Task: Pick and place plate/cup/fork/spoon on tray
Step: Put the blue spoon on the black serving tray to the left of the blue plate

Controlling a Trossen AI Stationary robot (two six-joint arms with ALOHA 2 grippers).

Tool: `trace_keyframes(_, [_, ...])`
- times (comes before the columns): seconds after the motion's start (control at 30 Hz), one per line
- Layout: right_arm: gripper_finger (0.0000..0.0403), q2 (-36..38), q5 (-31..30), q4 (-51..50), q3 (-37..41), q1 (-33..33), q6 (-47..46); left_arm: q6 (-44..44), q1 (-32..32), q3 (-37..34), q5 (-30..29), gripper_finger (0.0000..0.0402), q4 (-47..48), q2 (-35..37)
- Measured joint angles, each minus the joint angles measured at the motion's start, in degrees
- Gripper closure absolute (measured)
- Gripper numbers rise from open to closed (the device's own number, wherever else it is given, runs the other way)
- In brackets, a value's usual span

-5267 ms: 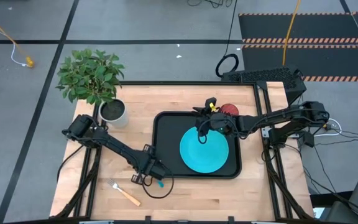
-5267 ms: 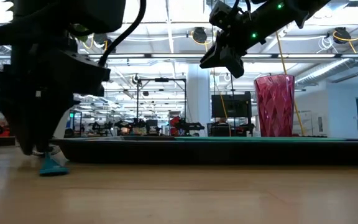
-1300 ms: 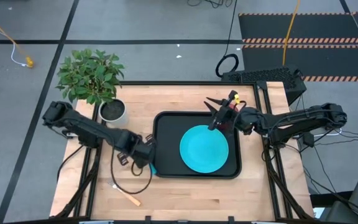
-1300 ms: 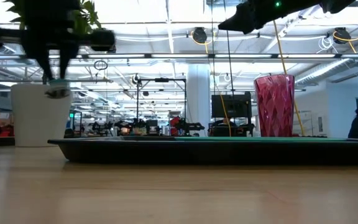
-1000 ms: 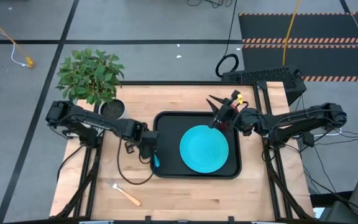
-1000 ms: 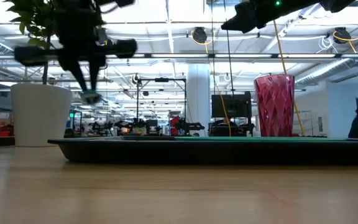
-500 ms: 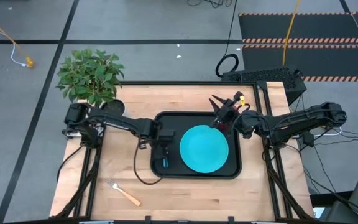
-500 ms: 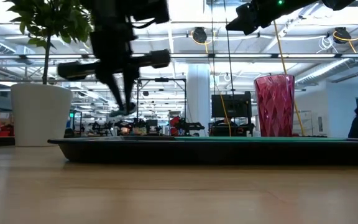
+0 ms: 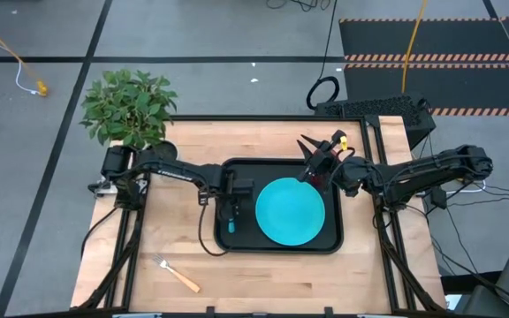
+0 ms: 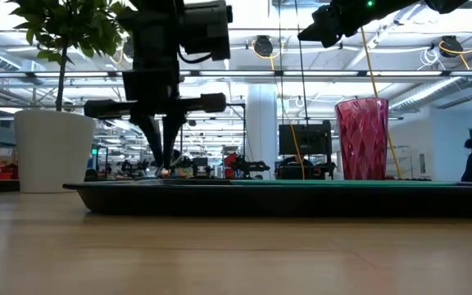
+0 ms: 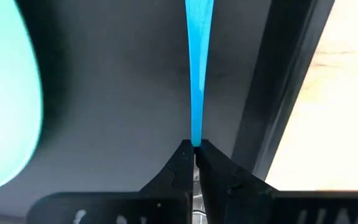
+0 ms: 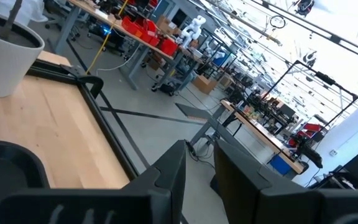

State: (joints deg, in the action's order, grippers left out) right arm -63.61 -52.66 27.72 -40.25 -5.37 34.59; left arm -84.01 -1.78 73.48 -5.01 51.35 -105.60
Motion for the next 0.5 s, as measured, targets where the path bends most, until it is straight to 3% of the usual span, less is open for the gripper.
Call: trace_keyframes(0.5, [0.0326,0.0,0.02,0.68,-0.04,0.0,0.35,-2.94,0.15,-2.19,1.78,0.0382,-3.19,-3.26])
